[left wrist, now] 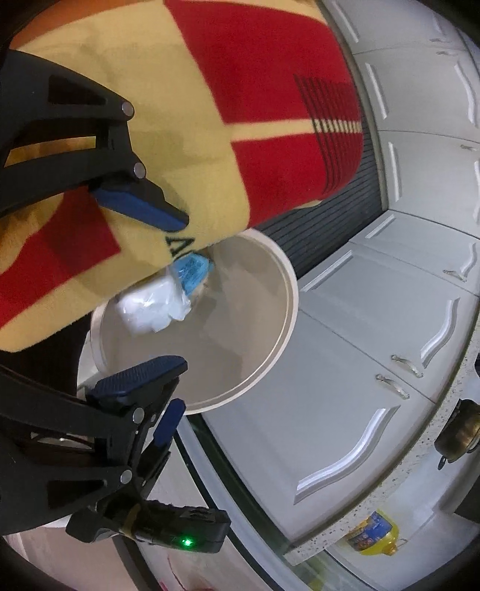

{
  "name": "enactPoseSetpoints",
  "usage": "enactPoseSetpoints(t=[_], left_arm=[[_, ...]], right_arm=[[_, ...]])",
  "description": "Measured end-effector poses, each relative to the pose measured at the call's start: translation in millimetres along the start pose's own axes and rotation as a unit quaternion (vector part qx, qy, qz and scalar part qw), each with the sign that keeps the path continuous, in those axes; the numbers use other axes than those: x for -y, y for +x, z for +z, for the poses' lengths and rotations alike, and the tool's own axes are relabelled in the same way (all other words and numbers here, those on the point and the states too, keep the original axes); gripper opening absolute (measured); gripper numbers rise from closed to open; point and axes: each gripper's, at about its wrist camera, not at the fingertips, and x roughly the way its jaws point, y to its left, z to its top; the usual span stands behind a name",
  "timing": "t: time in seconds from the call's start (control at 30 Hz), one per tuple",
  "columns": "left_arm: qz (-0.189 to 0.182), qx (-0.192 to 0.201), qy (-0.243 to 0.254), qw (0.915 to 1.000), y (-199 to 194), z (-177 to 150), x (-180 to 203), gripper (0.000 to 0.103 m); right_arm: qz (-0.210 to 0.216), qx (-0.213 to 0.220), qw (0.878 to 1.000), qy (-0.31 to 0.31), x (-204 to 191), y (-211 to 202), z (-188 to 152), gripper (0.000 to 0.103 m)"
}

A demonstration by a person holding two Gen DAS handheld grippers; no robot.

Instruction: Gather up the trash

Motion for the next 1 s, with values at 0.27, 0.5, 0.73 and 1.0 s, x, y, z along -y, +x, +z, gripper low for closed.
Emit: enactPoseSetpoints(t=[0.27, 0.5, 0.73, 1.0], left_arm=[[0.049, 0.036, 0.008, 0.9981, -15.0, -6.4, -0.5, 0.07], [0.083, 0.052, 0.015, 0.9951, -28.1, -16.3, -2.1, 0.07], [0.104, 0.075, 0.018, 0.9916, -45.5, -27.0, -5.3, 0.07], [0.128, 0.146, 0.034, 0.9804, -91.0, -42.1, 4.4, 0.07]], right_arm=[[0.002, 0.007, 1.0, -0.006, -5.6, -9.5, -7.1, 0.063], [0.002, 0.018, 1.0, -0.015, -19.5, -20.0, -13.9, 0.064], [0.004, 0.044, 0.999, -0.019, -33.4, -35.2, -24.8, 0.065], [-0.012, 0.11, 0.993, -0.03, -54.9, -74.4, -37.6, 0.074]])
